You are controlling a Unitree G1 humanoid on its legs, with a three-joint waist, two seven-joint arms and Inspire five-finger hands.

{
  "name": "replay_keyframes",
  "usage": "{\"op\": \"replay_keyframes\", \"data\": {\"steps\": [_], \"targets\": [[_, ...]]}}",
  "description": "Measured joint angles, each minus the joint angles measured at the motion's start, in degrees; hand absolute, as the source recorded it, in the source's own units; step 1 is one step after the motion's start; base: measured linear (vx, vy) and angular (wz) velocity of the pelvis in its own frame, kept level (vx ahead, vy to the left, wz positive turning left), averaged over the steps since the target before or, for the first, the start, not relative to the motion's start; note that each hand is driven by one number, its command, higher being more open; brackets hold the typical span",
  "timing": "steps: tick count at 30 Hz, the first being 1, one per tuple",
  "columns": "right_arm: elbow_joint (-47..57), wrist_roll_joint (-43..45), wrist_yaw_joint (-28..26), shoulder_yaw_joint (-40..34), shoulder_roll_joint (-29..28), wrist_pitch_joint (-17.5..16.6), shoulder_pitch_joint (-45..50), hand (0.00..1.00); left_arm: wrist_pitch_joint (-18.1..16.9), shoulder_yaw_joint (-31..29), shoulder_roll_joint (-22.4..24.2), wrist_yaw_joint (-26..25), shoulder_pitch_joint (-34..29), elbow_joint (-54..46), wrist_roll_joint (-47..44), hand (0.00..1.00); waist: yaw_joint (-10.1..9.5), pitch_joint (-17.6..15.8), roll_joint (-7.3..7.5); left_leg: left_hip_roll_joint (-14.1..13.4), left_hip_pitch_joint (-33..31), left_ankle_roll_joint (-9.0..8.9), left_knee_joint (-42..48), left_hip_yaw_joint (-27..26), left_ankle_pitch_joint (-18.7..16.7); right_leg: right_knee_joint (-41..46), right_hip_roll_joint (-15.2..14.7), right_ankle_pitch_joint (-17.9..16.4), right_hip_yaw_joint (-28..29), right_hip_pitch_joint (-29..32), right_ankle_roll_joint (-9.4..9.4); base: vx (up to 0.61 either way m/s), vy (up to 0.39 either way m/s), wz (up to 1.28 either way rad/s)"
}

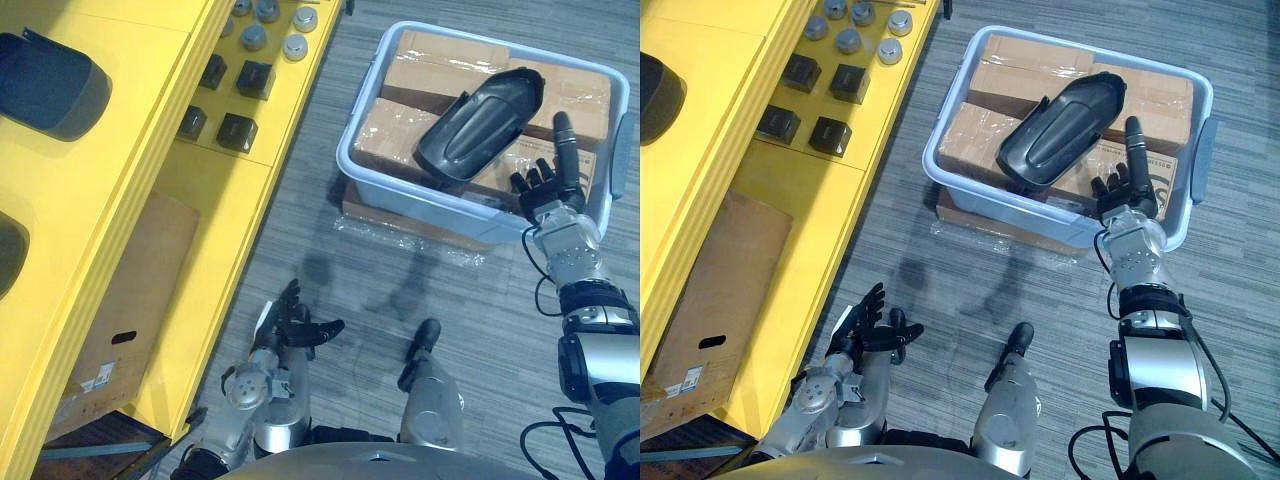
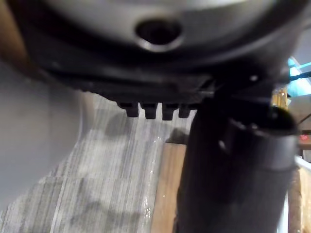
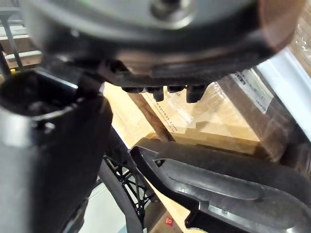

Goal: Walk over and take three plastic housings, then place them on the shelf

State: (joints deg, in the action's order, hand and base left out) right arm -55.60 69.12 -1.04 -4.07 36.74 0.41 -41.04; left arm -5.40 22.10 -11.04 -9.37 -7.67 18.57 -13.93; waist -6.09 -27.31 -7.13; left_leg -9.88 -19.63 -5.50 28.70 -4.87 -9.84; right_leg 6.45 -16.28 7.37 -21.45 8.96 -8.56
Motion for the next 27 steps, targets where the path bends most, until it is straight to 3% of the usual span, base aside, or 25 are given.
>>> {"op": "replay_keyframes", "data": {"steps": [6,15,27], "targets": [[-2.6,7.9,-7.5,-0.1,1.5,0.8,0.6,1.0,-0.7,0.0,0.0,0.1,0.8,1.1,-0.3,1.0,0.13,-0.3,-0.68,0.0,0.0,-0.05,-0.2,0.1,0.1,0.1,0.0,0.0,0.0,0.1,0.05,0.0,0.0,0.0],[-4.2,11.8,-19.7,1.6,2.0,8.4,1.7,1.0,-2.2,-0.7,0.0,2.0,0.8,1.1,-1.5,1.0,-0.28,-0.3,-0.76,0.0,-1.4,0.0,0.0,0.7,0.5,0.3,0.1,-0.1,-0.6,1.1,0.14,0.01,0.013,0.02],[-4.2,12.1,-21.9,3.1,1.8,10.4,2.0,1.0,-2.2,-2.8,-1.1,2.6,0.3,1.1,-1.5,1.0,-1.63,-0.3,-0.79,0.1,-2.1,0.02,0.3,1.5,0.5,0.5,0.1,-0.2,-1.3,1.0,0.36,-0.01,0.014,0.02]]}}
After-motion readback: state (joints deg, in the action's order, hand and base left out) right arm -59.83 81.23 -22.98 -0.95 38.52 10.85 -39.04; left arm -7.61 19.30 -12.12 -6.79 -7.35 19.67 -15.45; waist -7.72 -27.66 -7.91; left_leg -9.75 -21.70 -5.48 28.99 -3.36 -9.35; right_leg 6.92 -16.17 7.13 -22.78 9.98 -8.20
